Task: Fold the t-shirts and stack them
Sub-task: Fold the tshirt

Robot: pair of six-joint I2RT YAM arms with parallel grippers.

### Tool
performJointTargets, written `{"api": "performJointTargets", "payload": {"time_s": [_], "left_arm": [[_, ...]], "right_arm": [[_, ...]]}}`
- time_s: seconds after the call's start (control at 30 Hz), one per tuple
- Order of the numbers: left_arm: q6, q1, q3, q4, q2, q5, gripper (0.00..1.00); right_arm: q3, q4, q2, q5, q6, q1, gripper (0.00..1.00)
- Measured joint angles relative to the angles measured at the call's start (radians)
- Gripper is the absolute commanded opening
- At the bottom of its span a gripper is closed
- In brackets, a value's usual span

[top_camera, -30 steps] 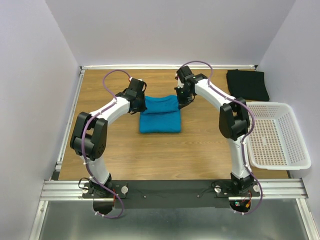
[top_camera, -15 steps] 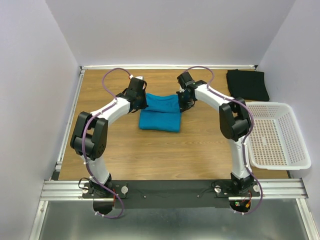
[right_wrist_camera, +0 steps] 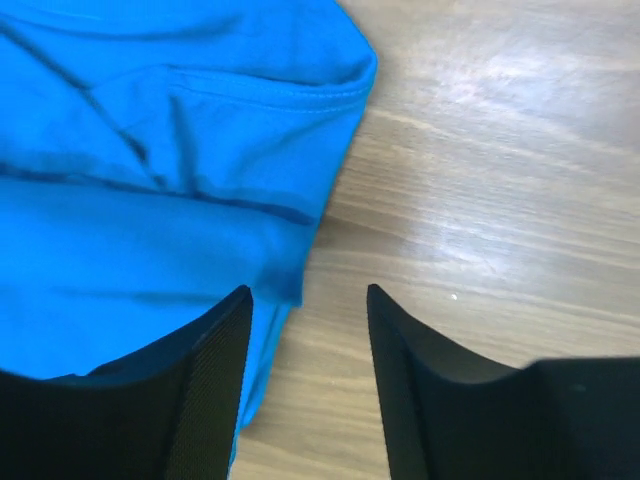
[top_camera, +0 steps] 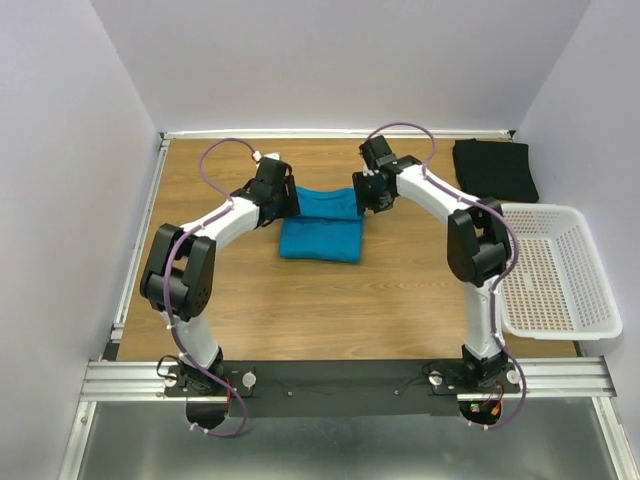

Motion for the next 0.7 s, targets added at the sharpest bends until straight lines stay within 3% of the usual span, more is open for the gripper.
{"api": "performJointTargets", "payload": {"time_s": [0.17,0.37,0.53,0.7], "left_arm": [[-0.018,0.001,-0.026,-0.01,-0.111,-0.025,0.78],[-0.063,0.001,-0.155,-0.003,-0.415,-0.076,0.75],[-0.09,0.001,-0.307,-0.009,-0.553,-0.088,0.74],[-0.108,0.001,-0.396,-0.049,-0.586,-0.086,0.73]], "right_arm": [[0.0,0.009,-0.093,-0.018,-0.043,0.025,0.58],[0.0,0.098,-0.168,-0.233,-0.11,0.099,0.58],[0.003,0.15,-0.106,-0.395,-0.137,0.129,0.57],[0.079,0.169,0.053,-0.432,-0.154,0.112,0.56]]}}
